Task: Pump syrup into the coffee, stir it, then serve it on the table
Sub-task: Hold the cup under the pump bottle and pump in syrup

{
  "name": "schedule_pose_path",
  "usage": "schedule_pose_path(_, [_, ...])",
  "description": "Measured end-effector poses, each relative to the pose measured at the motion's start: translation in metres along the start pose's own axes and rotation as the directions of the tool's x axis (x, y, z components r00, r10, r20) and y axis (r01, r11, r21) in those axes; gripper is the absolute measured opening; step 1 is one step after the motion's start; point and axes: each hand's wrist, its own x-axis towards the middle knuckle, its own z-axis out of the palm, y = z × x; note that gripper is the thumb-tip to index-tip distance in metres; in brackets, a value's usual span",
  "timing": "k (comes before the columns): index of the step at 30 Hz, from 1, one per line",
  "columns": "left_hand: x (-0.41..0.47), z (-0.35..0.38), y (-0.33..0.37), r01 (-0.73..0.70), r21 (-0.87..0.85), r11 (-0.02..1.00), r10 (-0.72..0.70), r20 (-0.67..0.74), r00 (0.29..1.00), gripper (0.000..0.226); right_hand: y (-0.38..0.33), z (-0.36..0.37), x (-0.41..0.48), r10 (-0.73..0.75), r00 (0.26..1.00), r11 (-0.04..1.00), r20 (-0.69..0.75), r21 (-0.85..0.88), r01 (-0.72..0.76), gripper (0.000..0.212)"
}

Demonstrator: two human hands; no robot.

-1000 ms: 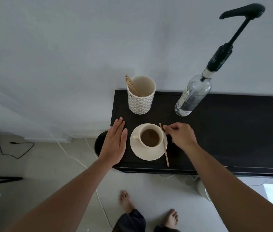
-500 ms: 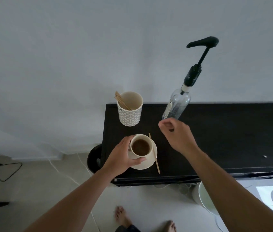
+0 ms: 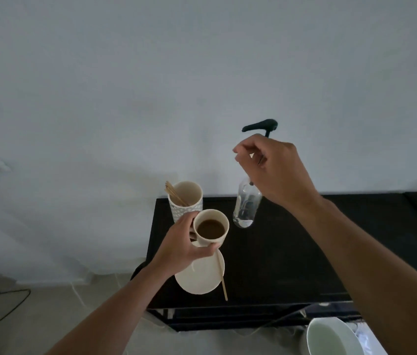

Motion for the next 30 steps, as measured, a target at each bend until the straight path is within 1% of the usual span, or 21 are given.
schedule_pose_path(4, [0.026, -0.016, 0.038, -0.037, 0.017, 0.999, 0.038, -0.049, 0.998, 0.074, -0.006, -0.026, 0.034, -0.091, 0.985, 0.996, -0.149, -0.005, 0.091, 0.017])
schedule_pose_path(6, [0.039, -0.024, 0.055, -0.052, 0.042, 0.998, 0.055, -0.076, 0.996, 0.075, -0.003, -0.032, 0.049, -0.071, 0.979, 0.997, -0.192, -0.007, 0.071, 0.017])
schedule_pose_path(8, [0.052, -0.032, 0.070, -0.058, 0.070, 0.996, 0.064, -0.100, 0.993, 0.079, 0.003, -0.033, 0.062, 0.015, 0.988, 1.000, -0.157, 0.008, -0.014, 0.020])
schedule_pose_path(10, [0.065, -0.037, 0.084, -0.060, 0.077, 0.995, 0.069, -0.120, 0.990, 0.081, 0.012, -0.028, 0.071, 0.134, 0.988, 0.991, -0.076, 0.038, -0.131, 0.027])
schedule_pose_path(12, [0.076, -0.042, 0.098, -0.059, 0.082, 0.995, 0.070, -0.146, 0.987, 0.077, 0.019, -0.024, 0.079, 0.242, 0.970, 0.967, 0.014, 0.073, -0.242, 0.034])
schedule_pose_path(15, [0.089, -0.046, 0.119, -0.051, 0.078, 0.996, 0.065, -0.189, 0.980, 0.068, 0.027, -0.021, 0.085, 0.333, 0.936, 0.934, 0.112, 0.095, -0.344, 0.042])
schedule_pose_path(17, [0.097, -0.047, 0.131, -0.048, 0.060, 0.997, 0.060, -0.217, 0.974, 0.065, 0.030, -0.018, 0.085, 0.361, 0.916, 0.920, 0.175, 0.092, -0.380, 0.045])
schedule_pose_path(19, [0.104, -0.048, 0.140, -0.050, 0.052, 0.997, 0.061, -0.228, 0.972, 0.061, 0.032, -0.015, 0.085, 0.375, 0.904, 0.911, 0.203, 0.102, -0.401, 0.046])
schedule_pose_path(21, [0.110, -0.048, 0.147, -0.054, 0.051, 0.997, 0.064, -0.234, 0.970, 0.057, 0.034, -0.014, 0.086, 0.384, 0.900, 0.903, 0.206, 0.120, -0.412, 0.046])
schedule_pose_path(25, [0.119, -0.047, 0.154, -0.058, 0.059, 0.997, 0.071, -0.234, 0.970, 0.059, 0.038, -0.014, 0.088, 0.359, 0.906, 0.905, 0.226, 0.155, -0.397, 0.046])
schedule_pose_path(30, [0.125, -0.049, 0.162, -0.064, 0.034, 0.997, 0.070, -0.224, 0.972, 0.053, 0.044, -0.010, 0.091, 0.360, 0.909, 0.896, 0.213, 0.192, -0.400, 0.046])
